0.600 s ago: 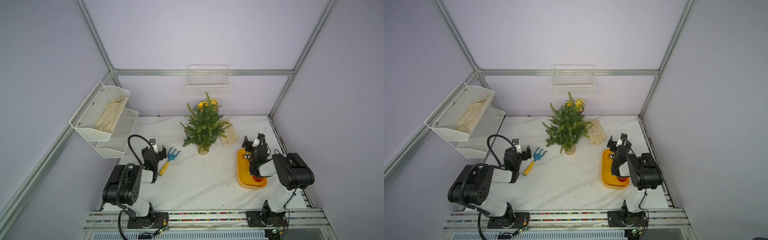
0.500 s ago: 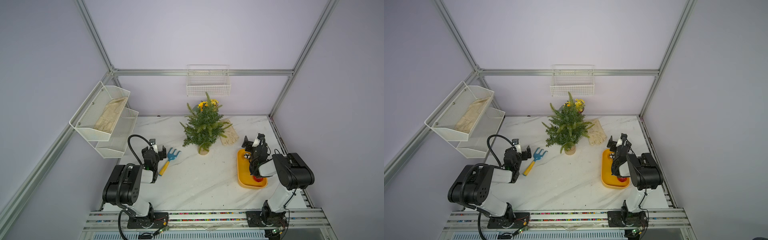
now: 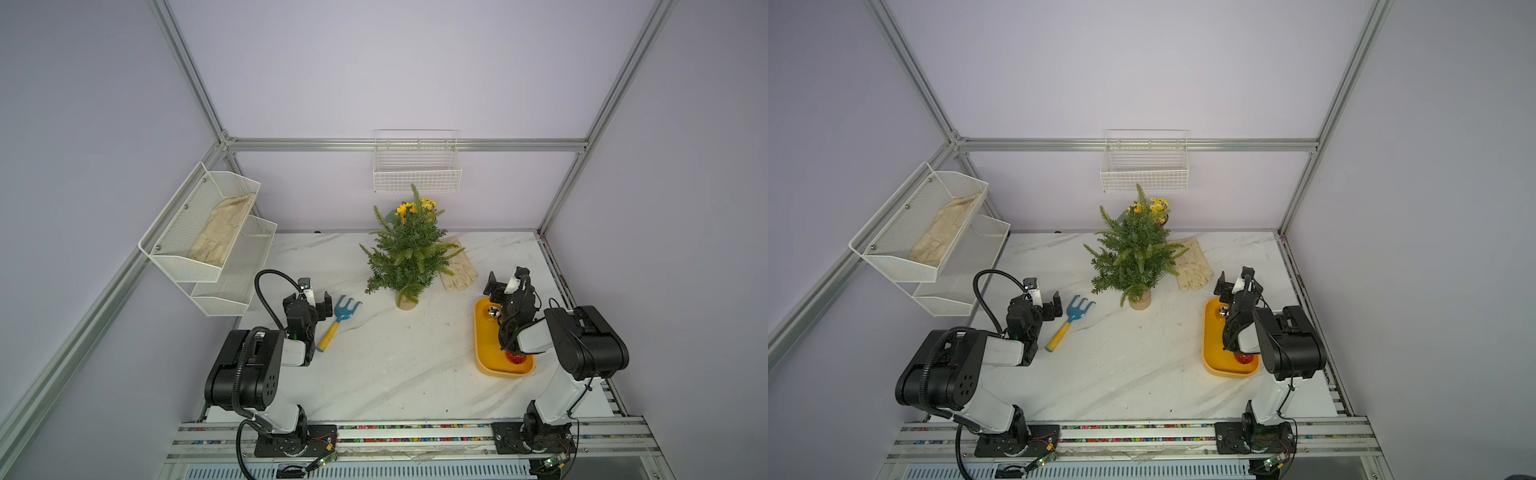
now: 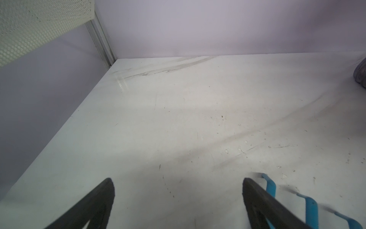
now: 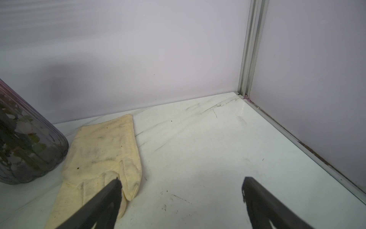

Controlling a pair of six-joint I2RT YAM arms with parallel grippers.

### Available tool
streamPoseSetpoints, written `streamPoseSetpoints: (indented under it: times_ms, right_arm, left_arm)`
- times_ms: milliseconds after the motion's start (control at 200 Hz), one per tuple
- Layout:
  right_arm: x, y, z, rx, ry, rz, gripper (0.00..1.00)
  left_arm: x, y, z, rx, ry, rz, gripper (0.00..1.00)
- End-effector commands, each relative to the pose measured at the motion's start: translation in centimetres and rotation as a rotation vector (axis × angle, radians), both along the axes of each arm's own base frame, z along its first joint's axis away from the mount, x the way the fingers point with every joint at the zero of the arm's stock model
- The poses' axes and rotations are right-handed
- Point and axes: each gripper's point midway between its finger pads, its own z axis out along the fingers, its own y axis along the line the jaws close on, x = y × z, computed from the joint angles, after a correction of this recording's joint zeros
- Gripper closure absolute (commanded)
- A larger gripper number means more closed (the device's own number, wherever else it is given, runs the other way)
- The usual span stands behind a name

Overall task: Decorate the small christmas tree with ornaments
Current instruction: Move the container to the center of the board.

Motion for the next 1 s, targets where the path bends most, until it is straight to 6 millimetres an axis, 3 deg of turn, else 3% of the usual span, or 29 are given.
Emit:
streamPoseSetpoints:
  times_ms: [0,590,770,960,995]
  right_arm:
    - [0.0,0.1,0.7,0.002,-0.036,0.0,0.03]
    - [-0.1,-0.2,0.9,0.003,-0.046,-0.018,0.03]
    - [-0.1,-0.4,2.7,0.007,-0.037,-0.048,0.03]
    - [0.7,0.5,3.9,0.078,0.069,-0.037,0.03]
    - [0.8,1.1,3.5,0.107,0.122,-0.022,0.03]
  left_arm:
    - [0.5,0.1,1.9,0.007,-0.065,-0.008,0.0]
    - [0.4,1.0,1.9,0.006,-0.062,0.048,0.0]
    - [0.1,1.4,3.3,0.029,-0.073,0.084,0.0]
    - [0.2,1.4,4.3,0.092,0.038,0.163,0.0]
    - [-0.1,1.5,5.9,0.092,0.019,0.196,0.0]
